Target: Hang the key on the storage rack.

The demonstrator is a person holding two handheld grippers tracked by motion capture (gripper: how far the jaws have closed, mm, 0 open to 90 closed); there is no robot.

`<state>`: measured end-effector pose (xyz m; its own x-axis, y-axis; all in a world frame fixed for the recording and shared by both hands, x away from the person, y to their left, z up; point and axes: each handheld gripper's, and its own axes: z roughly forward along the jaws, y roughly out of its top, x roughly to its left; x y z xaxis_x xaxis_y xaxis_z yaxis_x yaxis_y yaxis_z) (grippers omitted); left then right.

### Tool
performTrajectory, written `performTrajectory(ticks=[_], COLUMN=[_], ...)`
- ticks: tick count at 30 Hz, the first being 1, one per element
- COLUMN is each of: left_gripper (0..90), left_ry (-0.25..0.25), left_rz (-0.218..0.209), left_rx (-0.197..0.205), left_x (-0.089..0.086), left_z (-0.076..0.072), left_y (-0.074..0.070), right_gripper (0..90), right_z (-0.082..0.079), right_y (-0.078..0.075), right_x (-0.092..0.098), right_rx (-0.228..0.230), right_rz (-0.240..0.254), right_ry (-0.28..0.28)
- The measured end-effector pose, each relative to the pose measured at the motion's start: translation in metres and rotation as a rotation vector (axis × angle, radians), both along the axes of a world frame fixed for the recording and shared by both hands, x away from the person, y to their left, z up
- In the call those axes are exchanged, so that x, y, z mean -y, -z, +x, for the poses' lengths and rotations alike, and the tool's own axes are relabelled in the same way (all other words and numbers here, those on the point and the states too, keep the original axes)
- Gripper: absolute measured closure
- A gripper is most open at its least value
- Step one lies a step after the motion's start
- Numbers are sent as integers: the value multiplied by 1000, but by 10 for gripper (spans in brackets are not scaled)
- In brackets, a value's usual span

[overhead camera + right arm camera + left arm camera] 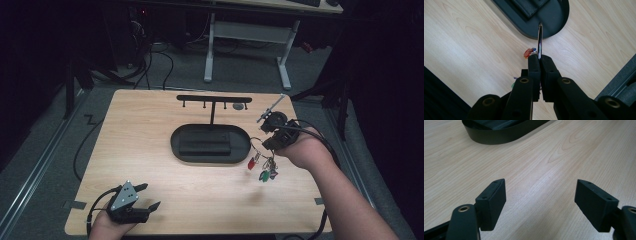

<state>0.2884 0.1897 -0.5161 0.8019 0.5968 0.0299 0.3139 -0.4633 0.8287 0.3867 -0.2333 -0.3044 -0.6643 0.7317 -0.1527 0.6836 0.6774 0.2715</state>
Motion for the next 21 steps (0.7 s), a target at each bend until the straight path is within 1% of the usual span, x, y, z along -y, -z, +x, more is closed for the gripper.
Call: performTrajectory(ticks=[3,5,7,10,15,17,19,20,21], left_gripper=[257,256,257,257,257,257,256,257,257], left_ry=[0,-3,-7,-3,7,10,9,10,11], left_rz=[4,3,-3,0,5,4,2,1,1], left_rx=[4,0,1,-1,0,2,2,2,1], left_x=[0,-2,-2,-1,1,2,2,1,1], left_z=[-1,-1,0,1,2,3,3,3,3], left_y=[0,0,0,0,0,0,1,1,1], right_gripper=[877,878,878,878,877,878,877,877,877], right_z=[5,8,12,18,31,35,41,44,47], right_y=[0,1,1,-1,-3,-4,-3,-3,-3], right_x=[-1,-3,-4,-6,-10,-13,-15,-17,-18], right_rx=[4,3,0,-2,2,1,8,6,7], right_rz=[-7,-3,0,-2,4,9,1,3,5], right_ry=[-8,-9,-11,-6,-5,11,1,9,1])
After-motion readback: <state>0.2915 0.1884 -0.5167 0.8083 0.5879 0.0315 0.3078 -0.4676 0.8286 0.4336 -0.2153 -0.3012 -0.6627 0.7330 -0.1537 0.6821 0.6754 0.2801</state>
